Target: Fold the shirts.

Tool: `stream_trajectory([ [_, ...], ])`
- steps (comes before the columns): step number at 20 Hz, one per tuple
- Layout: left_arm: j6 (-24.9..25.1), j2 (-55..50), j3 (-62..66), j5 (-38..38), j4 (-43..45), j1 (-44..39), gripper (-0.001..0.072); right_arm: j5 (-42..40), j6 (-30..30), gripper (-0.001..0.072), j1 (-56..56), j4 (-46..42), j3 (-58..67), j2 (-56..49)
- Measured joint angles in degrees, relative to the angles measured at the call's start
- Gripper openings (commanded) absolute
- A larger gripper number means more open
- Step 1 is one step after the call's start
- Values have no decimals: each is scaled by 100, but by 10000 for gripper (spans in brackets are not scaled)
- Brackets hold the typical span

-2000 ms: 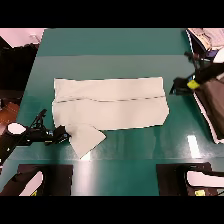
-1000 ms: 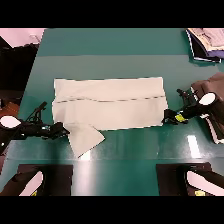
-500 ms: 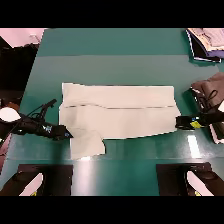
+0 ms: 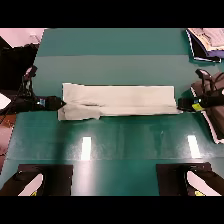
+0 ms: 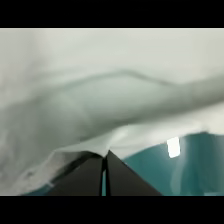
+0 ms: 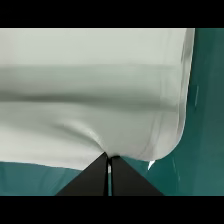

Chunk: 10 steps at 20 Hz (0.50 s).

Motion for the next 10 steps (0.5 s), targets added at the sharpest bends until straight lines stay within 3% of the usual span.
stream_trajectory([
  [6, 146, -704, 131, 1449, 15, -13, 30, -221, 4, 13, 7, 15, 942, -1270],
  [10, 337, -1335, 470, 1947, 13, -13, 32, -396, 7, 16, 9, 33, 1429, -1919],
])
